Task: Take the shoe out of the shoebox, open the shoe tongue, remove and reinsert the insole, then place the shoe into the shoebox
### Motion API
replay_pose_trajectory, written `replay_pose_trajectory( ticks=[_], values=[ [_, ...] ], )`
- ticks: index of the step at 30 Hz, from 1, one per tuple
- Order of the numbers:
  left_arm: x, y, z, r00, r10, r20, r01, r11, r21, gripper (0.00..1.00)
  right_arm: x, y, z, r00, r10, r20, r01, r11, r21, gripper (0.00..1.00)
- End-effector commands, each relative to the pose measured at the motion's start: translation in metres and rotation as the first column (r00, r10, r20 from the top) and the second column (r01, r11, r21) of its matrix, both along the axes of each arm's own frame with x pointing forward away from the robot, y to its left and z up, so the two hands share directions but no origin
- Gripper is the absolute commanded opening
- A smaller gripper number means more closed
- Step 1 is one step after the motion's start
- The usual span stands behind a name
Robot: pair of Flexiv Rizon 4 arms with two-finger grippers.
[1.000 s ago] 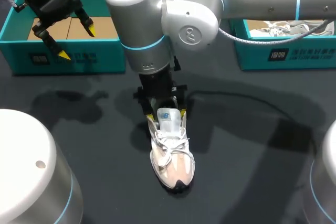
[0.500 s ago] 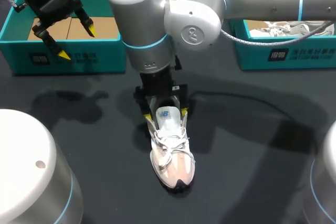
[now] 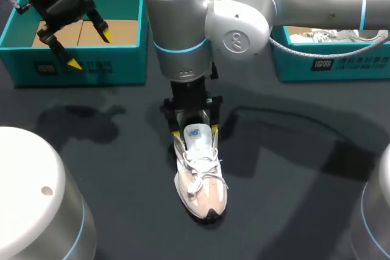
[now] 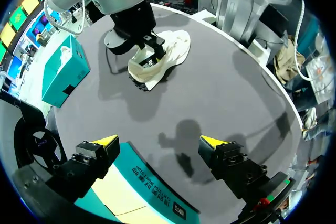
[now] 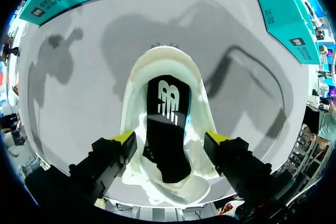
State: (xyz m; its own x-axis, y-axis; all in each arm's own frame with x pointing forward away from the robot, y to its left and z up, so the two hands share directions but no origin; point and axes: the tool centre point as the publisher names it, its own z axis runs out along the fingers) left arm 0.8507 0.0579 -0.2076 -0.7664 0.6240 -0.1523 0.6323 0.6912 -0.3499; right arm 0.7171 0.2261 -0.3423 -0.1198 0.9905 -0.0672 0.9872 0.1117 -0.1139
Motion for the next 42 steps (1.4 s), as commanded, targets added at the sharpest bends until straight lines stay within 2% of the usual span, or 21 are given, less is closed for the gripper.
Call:
replay_pose_trajectory(
  ticks=[1,3,9,15,25,27,37,40,42],
  values=[
    [0.000,0.000,0.000,1.000,-0.001,0.000,0.001,1.000,0.002,1.00,0.004,-0.002,-0.009,1.000,0.025,-0.011,-0.024,0.999,0.031,0.69],
    [0.000,0.000,0.000,1.000,-0.001,0.000,0.001,1.000,0.002,1.00,0.007,0.000,-0.010,0.999,0.035,-0.015,-0.035,0.999,0.034,0.67],
    [0.000,0.000,0.000,1.000,-0.001,0.000,0.001,1.000,0.002,1.00,0.011,0.000,-0.006,0.995,0.096,-0.008,-0.095,0.992,0.086,0.71],
    [0.000,0.000,0.000,1.000,-0.001,0.000,0.001,1.000,0.002,1.00,0.010,-0.002,-0.003,0.992,0.121,-0.032,-0.117,0.987,0.109,0.68],
    [0.000,0.000,0.000,1.000,-0.001,0.000,0.001,1.000,0.002,1.00,0.003,-0.005,-0.004,0.982,0.179,-0.056,-0.170,0.975,0.144,0.50],
    [0.000,0.000,0.000,1.000,-0.001,0.000,0.001,1.000,0.002,1.00,0.002,-0.004,-0.005,0.979,0.194,-0.064,-0.183,0.972,0.149,0.49],
    [0.000,0.000,0.000,1.000,-0.001,0.000,0.001,1.000,0.002,1.00,-0.009,-0.001,-0.006,0.972,0.213,-0.097,-0.197,0.968,0.153,0.50],
    [0.000,0.000,0.000,1.000,-0.001,0.000,0.001,1.000,0.002,1.00,-0.010,-0.002,-0.005,0.971,0.219,-0.099,-0.201,0.966,0.161,0.62],
    [0.000,0.000,0.000,1.000,-0.001,0.000,0.001,1.000,0.002,1.00,-0.010,-0.002,-0.005,0.970,0.219,-0.105,-0.201,0.967,0.159,0.64]
  ],
)
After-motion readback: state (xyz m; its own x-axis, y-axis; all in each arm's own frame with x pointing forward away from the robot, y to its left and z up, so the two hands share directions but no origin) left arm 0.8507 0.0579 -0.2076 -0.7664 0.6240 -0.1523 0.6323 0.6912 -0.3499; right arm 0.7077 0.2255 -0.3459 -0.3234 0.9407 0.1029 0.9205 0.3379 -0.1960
